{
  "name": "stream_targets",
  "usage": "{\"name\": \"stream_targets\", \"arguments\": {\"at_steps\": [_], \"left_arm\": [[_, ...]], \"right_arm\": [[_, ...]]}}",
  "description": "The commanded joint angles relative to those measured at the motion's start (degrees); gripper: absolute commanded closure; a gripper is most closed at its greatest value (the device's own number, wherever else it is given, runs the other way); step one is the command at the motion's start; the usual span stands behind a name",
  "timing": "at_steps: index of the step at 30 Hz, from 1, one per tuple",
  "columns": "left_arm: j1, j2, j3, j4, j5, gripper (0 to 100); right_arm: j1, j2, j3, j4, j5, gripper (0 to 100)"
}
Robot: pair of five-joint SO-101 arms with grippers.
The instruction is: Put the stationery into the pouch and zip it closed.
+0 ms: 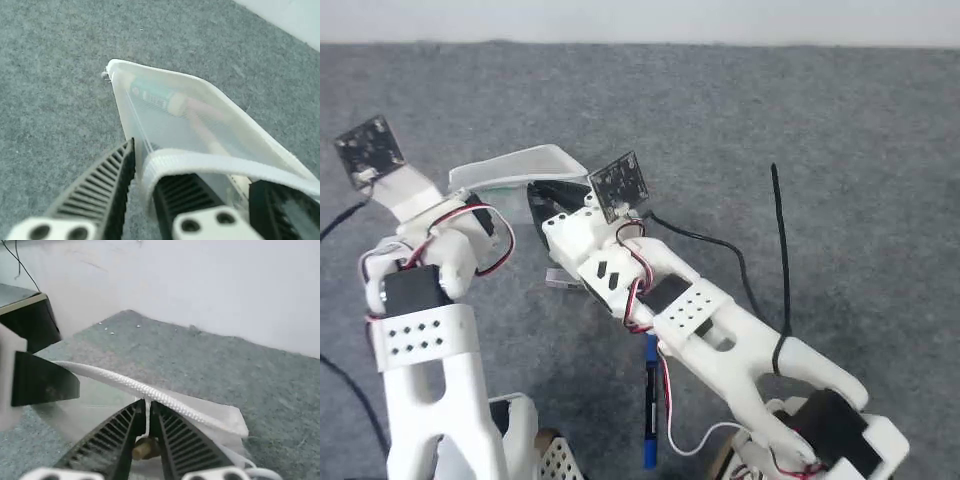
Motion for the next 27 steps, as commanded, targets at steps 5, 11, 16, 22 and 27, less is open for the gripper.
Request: {"name": "stream_targets", "arguments": {"at_steps": [5, 11, 16, 22, 27], "left_arm": [[-0.4, 0.0, -1.2, -2.2, -0.2, 99], [-0.4, 0.0, -1.1, -2.2, -0.2, 99], [-0.4, 0.0, -1.1, -2.2, -0.2, 99], [-0.4, 0.0, -1.0, -2.4, -0.2, 99], [-0.4, 0.0, -1.0, -2.3, -0.2, 99]], "right_arm": [[6.9, -4.1, -6.9, 16.1, -0.5, 98.9], [9.5, -9.0, -8.6, 25.6, -0.6, 98.8], [6.5, -17.5, -8.4, 33.8, -0.5, 98.8], [5.9, -25.4, -8.4, 39.3, -0.4, 98.8], [6.1, -25.8, -8.4, 39.9, -0.4, 98.8]]}}
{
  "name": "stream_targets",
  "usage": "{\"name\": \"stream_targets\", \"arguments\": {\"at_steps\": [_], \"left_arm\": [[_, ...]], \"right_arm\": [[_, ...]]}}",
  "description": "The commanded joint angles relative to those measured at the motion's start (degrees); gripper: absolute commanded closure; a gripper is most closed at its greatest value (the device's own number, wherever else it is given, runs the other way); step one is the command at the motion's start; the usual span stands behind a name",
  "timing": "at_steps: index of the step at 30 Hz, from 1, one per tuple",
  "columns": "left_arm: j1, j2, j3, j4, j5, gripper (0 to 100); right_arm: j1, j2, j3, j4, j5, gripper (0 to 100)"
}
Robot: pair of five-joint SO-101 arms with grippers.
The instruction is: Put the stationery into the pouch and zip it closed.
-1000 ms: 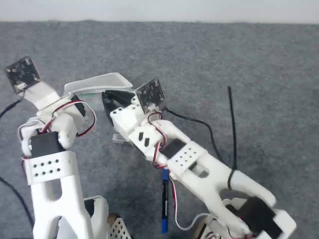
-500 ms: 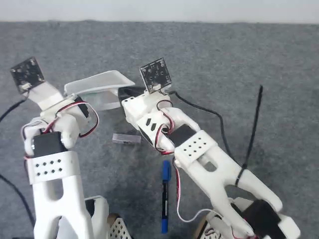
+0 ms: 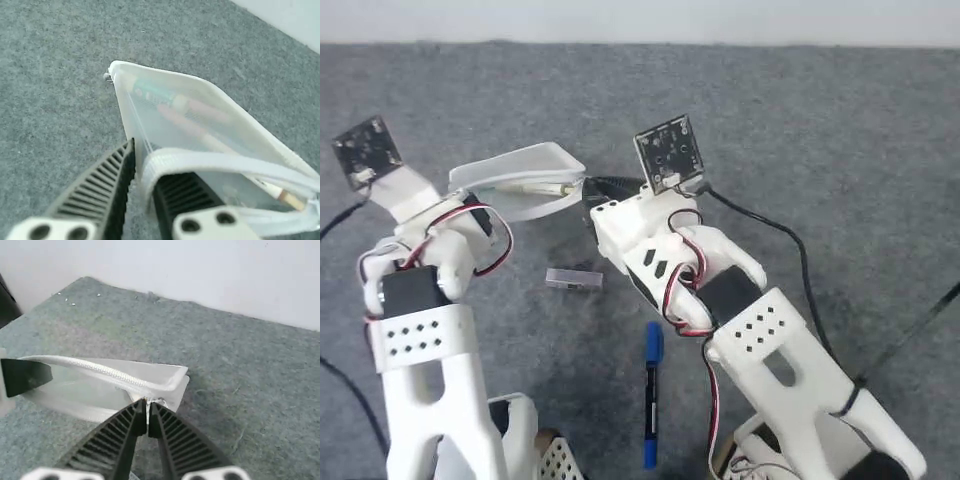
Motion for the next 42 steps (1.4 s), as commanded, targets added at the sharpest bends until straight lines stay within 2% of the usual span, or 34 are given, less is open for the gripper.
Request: {"name": "stream_targets", "arguments": {"at_steps": [1, 10, 16, 21, 25, 29, 42], "left_arm": [[-0.2, 0.0, -1.0, -2.3, -0.2, 99], [-0.2, 0.0, -1.0, -2.3, -0.2, 99], [-0.1, 0.0, -1.0, -2.3, -0.2, 99], [0.1, 0.0, -1.0, -2.4, -0.2, 99], [-0.1, 0.0, -1.0, -2.4, -0.2, 99], [-0.2, 0.0, -1.0, -2.4, -0.2, 99], [-0.3, 0.0, -0.3, -2.5, -0.2, 99]], "right_arm": [[0.0, -2.5, -2.4, 0.1, -0.3, 98.8], [-0.4, 0.6, -2.5, -0.3, -0.5, 98.4], [-2.5, 1.3, -2.0, 0.3, -0.5, 82.5], [-2.8, 0.9, -1.5, 0.4, -0.2, 87.5], [-3.1, 0.2, -5.5, 11.8, 2.2, 83.7], [-3.0, 0.8, -10.8, 22.7, -0.3, 81.1], [-3.1, 0.8, -1.1, 36.2, -2.3, 81.0]]}}
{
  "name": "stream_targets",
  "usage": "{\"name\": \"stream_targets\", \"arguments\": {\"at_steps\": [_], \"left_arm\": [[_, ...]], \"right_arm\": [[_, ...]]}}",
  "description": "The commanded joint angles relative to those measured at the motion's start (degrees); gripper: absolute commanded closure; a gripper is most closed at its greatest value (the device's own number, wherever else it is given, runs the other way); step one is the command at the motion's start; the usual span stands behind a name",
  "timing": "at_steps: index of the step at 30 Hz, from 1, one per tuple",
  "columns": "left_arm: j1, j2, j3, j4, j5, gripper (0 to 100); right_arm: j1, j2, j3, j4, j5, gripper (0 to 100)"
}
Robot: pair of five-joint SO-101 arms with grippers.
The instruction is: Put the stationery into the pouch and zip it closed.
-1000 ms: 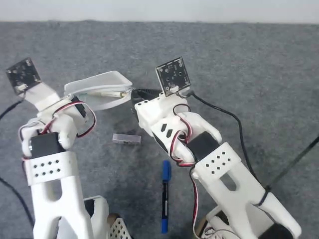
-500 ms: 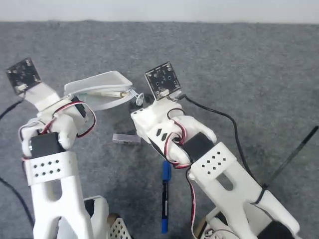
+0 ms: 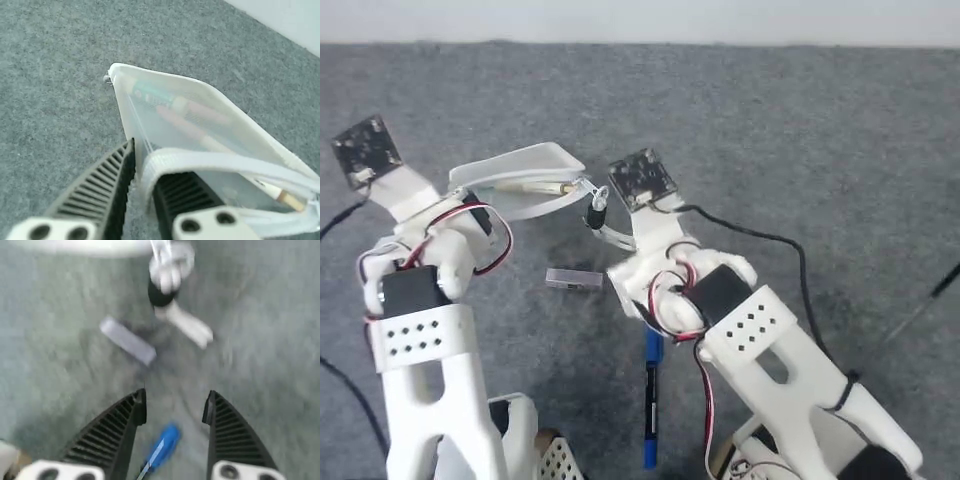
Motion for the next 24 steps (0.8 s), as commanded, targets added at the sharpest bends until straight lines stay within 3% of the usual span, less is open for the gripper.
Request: {"name": "stream_targets", "arguments": {"at_steps": [1, 4, 12, 17, 24], "left_arm": [[-0.3, 0.0, -0.3, -1.9, -0.2, 99], [-0.3, 0.0, -0.3, -1.9, -0.2, 99], [-0.3, 0.0, -0.3, -1.9, -0.4, 99], [-0.3, 0.0, -0.3, -1.9, -0.4, 99], [-0.3, 0.0, -0.3, -1.9, -0.4, 99]], "right_arm": [[-0.4, -0.9, 1.4, 2.6, -3.9, 81.0], [-0.7, -0.8, 4.1, 2.5, -7.6, 81.1], [-0.8, 0.0, 12.7, -3.6, -8.4, 81.1], [-4.8, 9.6, 13.2, -6.9, -13.6, 81.1], [-5.8, 20.4, 11.9, -11.0, -14.2, 81.1]]}}
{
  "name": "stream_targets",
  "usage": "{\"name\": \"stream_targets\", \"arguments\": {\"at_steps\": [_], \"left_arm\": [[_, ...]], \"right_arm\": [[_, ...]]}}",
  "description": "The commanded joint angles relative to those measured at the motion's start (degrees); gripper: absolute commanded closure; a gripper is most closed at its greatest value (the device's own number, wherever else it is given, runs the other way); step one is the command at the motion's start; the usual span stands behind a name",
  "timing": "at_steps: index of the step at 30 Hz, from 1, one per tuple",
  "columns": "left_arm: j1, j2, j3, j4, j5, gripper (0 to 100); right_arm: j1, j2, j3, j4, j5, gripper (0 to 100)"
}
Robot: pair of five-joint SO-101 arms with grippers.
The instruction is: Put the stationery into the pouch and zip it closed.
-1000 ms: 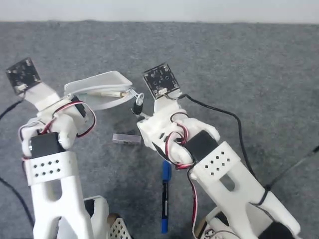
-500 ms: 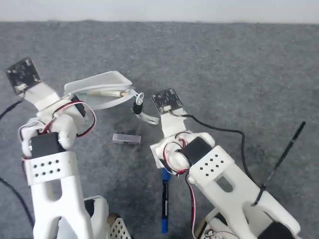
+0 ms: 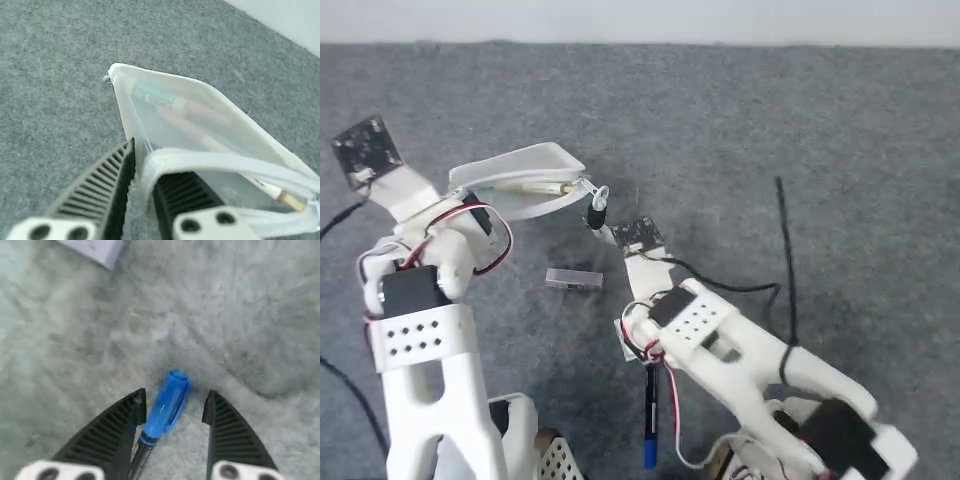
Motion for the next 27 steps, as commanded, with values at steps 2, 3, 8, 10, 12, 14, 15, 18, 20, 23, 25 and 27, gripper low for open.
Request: {"name": "stream_targets", "arguments": {"at_steps": [2, 3, 8, 10, 12, 14, 15, 18, 20, 23, 25, 27], "left_arm": [[-0.3, 0.0, -0.3, -1.9, -0.4, 99], [-0.3, 0.0, -0.3, -1.9, -0.4, 99], [-0.3, 0.0, -0.3, -1.9, -0.4, 99], [-0.3, 0.0, -0.3, -1.9, -0.4, 99], [-0.3, 0.0, -0.3, -1.9, -0.4, 99], [-0.3, 0.0, -0.3, -1.9, -0.4, 99], [-0.3, 0.0, -0.3, -1.9, -0.4, 99], [-0.3, 0.0, -0.3, -1.9, -0.4, 99], [-0.3, 0.0, -0.3, -1.9, -0.4, 99], [-0.3, 0.0, -0.3, -1.9, -0.4, 99], [-0.3, 0.0, -0.2, -1.9, -0.4, 99], [-0.3, 0.0, -0.2, -1.9, -0.4, 99]], "right_arm": [[-0.7, 3.3, -2.5, 0.5, -0.8, 81.1], [-0.6, 4.1, -2.6, 0.7, -0.8, 81.1], [-0.6, 7.3, -3.8, 1.6, -0.7, 83.1], [-0.6, 8.0, -5.5, 3.6, -0.5, 90.1], [-0.6, 8.3, -7.6, 6.6, -0.6, 97.3], [-0.6, 8.2, -9.2, 9.7, -0.6, 99.1], [-0.6, 8.2, -9.9, 11.0, -0.6, 98.0], [-0.6, 8.2, -12.2, 13.6, -0.4, 99.5], [-0.6, 8.1, -14.3, 15.6, -0.4, 99.1], [-0.6, 8.1, -18.4, 19.9, -0.4, 99.1], [-0.6, 8.1, -21.2, 23.2, -0.4, 99.1], [-0.6, 8.1, -24.2, 26.7, -0.4, 99.1]]}}
